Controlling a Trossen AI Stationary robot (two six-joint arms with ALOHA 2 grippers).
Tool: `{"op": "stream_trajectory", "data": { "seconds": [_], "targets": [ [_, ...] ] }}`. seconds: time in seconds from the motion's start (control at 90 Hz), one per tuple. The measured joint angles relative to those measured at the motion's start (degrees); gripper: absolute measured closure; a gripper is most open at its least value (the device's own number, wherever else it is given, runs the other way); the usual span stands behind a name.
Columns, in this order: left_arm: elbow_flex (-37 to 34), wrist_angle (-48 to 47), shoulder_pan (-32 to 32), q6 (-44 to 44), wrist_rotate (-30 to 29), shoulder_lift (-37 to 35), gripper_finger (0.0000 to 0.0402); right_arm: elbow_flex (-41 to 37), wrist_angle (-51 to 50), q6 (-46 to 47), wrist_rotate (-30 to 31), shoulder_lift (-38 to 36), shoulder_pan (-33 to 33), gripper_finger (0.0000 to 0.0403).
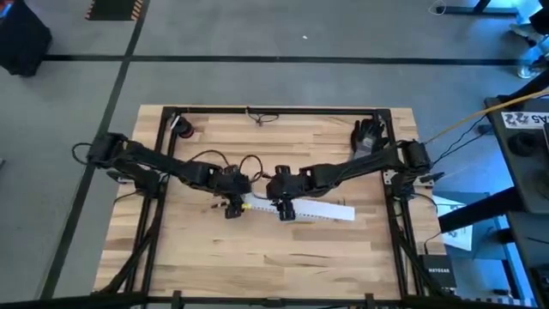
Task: Ziptie cables
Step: Close the cable duct
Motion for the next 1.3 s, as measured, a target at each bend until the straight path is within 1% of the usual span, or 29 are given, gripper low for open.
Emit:
{"op": "stream_trajectory", "data": {
  "seconds": [0.078,0.178,0.267,0.356,0.456,0.578,0.778,0.9,1.0,1.078,1.3],
  "targets": [
    [0.2,-0.6,0.2,-0.4,2.2,0.1,0.0112,0.0,0.2,1.2,-0.4,0.8,0.0,0.0168],
    [1.7,-3.9,-0.3,-1.0,1.6,-1.6,0.0112,0.0,0.4,1.4,-0.3,1.2,0.0,0.0168],
    [2.8,-8.1,-0.3,-0.2,0.6,-3.0,0.0112,0.0,0.9,1.4,1.2,1.3,0.0,0.0168],
    [4.2,-7.6,0.2,1.1,0.3,-5.3,0.0112,0.0,1.6,1.5,2.4,1.3,0.0,0.0168],
    [4.0,-8.7,1.1,2.1,-0.8,-5.6,0.0114,0.0,2.0,2.0,2.6,1.3,-0.1,0.0168],
    [1.8,-9.4,2.4,2.7,-1.0,-4.6,0.0132,0.0,2.2,3.4,2.6,2.1,-0.1,0.0168],
    [-1.8,-6.4,2.6,2.1,0.6,-4.6,0.0164,0.0,2.4,5.2,2.6,3.2,0.0,0.0168],
    [-3.7,-4.0,2.7,1.7,0.0,-4.6,0.0166,0.0,3.3,5.8,2.6,3.8,0.0,0.0168],
    [-4.2,-3.1,2.7,1.5,-2.7,-4.6,0.0167,0.0,3.8,6.0,2.6,4.2,0.0,0.0169],
    [-4.2,-2.6,2.7,2.1,-3.7,-4.3,0.0167,0.0,3.8,6.1,2.6,4.3,0.0,0.0169],
    [-4.2,-2.5,2.3,3.0,-4.0,-2.2,0.017,0.0,3.9,5.9,2.7,4.3,0.0,0.0169]
  ]
}}
